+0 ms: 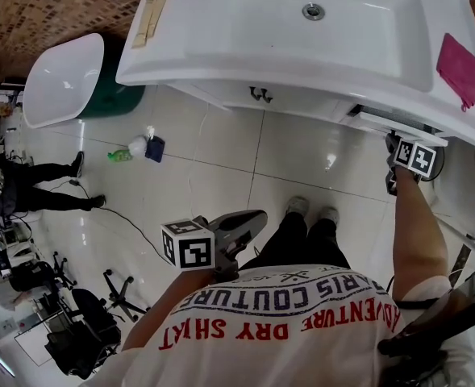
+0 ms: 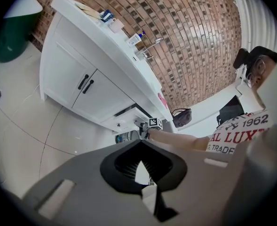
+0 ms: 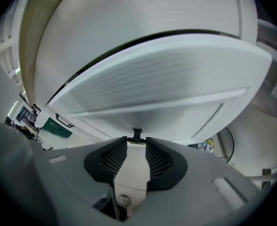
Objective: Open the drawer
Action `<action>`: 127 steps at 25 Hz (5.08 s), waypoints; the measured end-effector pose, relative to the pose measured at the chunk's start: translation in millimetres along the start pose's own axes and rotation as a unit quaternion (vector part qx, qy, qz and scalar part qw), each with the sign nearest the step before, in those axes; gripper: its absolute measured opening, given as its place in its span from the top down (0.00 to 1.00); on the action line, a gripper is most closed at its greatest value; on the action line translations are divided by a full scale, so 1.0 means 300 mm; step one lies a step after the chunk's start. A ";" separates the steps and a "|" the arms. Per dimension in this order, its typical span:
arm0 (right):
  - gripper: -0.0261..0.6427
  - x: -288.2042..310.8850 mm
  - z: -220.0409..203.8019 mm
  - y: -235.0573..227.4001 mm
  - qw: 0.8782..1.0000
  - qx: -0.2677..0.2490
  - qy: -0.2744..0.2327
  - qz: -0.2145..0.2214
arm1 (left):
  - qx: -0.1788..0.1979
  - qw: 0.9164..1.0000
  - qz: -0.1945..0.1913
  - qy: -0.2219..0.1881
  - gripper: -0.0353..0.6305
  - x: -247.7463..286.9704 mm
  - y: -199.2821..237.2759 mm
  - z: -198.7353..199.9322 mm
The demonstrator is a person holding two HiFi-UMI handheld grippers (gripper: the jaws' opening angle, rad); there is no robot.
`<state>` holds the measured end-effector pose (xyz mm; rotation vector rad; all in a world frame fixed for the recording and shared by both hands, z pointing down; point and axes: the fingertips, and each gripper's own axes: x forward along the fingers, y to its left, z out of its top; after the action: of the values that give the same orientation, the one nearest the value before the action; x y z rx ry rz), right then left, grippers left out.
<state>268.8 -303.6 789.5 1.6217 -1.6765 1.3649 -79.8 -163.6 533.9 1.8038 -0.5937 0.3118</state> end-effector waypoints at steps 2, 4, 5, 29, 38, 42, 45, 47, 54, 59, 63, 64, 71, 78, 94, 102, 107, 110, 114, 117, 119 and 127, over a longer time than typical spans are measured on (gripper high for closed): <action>0.77 -0.020 -0.039 0.003 1.000 0.001 0.001 0.001 | 0.006 1.000 -0.005 0.003 0.96 -0.001 -0.016 -0.006; 0.77 -0.040 -0.080 0.004 1.000 0.001 0.003 0.001 | 0.011 1.000 -0.009 0.006 0.96 0.000 -0.029 -0.014; 0.77 -0.051 -0.101 0.005 1.000 0.001 0.004 0.001 | 0.013 1.000 -0.011 0.008 0.96 0.001 -0.036 -0.018; 0.77 -0.198 -0.444 0.012 1.000 -0.010 0.017 0.010 | 0.043 0.998 -0.034 0.038 0.96 0.026 -0.154 -0.145; 0.74 -0.200 -0.432 0.018 1.000 -0.001 0.017 0.005 | 0.045 0.997 -0.039 0.041 0.96 0.012 -0.143 -0.139; 0.68 -0.245 -0.432 0.036 1.000 -0.002 0.000 0.000 | 0.047 0.997 -0.046 0.043 0.96 -0.004 -0.129 -0.107; 0.68 -0.340 -0.436 0.094 0.999 -0.034 -0.005 0.014 | 0.052 0.996 -0.061 0.044 0.96 -0.002 -0.129 -0.065; 0.70 -0.449 -0.411 0.167 0.997 -0.071 -0.017 0.034 | 0.060 0.995 -0.074 0.043 0.96 0.005 -0.139 -0.038; 0.94 -0.831 -0.305 0.628 0.975 -0.131 -0.081 0.161 | 0.124 0.985 -0.105 0.054 0.96 -0.004 -0.198 0.036; 0.95 -1.007 -0.355 0.903 0.949 -0.114 -0.083 0.282 | 0.171 0.977 -0.120 0.046 0.96 -0.029 -0.276 0.023; 0.95 -1.115 -0.434 0.927 0.946 -0.125 -0.091 0.284 | 0.209 0.968 -0.130 0.043 0.96 -0.049 -0.371 -0.078; 0.95 -1.149 -0.465 0.921 0.945 -0.140 -0.097 0.278 | 0.214 0.967 -0.130 0.044 0.96 -0.050 -0.389 -0.120; 0.95 -1.466 -0.817 0.898 0.925 -0.130 -0.118 0.337 | 0.228 0.963 -0.141 0.030 0.96 -0.110 -0.593 -0.563; 0.95 -1.747 -1.096 0.878 0.910 -0.140 -0.126 0.369 | 0.274 0.954 -0.111 0.049 0.96 -0.234 -0.760 -0.994; 0.95 -1.948 -1.167 1.004 0.906 -0.131 -0.151 0.373 | 0.298 0.944 -0.144 0.015 0.96 -0.462 -0.884 -1.041; 0.95 -1.938 -1.193 1.098 0.904 -0.111 -0.147 0.386 | 0.297 0.942 -0.155 0.012 0.96 -0.534 -0.864 -0.990; 0.95 -1.924 -1.195 1.120 0.906 -0.113 -0.146 0.381 | 0.292 0.942 -0.163 0.018 0.96 -0.555 -0.852 -0.996; 0.95 -1.926 -1.190 1.138 0.905 -0.112 -0.145 0.384 | 0.296 0.941 -0.162 0.018 0.96 -0.576 -0.855 -0.994; 0.95 -1.920 -1.189 1.170 0.904 -0.121 -0.141 0.386 | 0.294 0.942 -0.159 0.014 0.96 -0.600 -0.845 -0.977; 0.95 -1.911 -1.195 1.183 0.903 -0.123 -0.136 0.388 | 0.293 0.943 -0.159 0.013 0.96 -0.606 -0.843 -0.974; 0.95 -1.907 -1.200 1.190 0.903 -0.124 -0.135 0.389 | 0.294 0.943 -0.159 0.013 0.96 -0.607 -0.839 -0.977; 0.95 -1.919 -1.203 1.205 0.901 -0.122 -0.134 0.394 | 0.292 0.943 -0.159 0.014 0.96 -0.618 -0.842 -0.988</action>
<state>-52.3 226.4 333.1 1.0381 -2.7317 1.1938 -73.0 216.1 329.3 2.4237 -0.1814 0.3095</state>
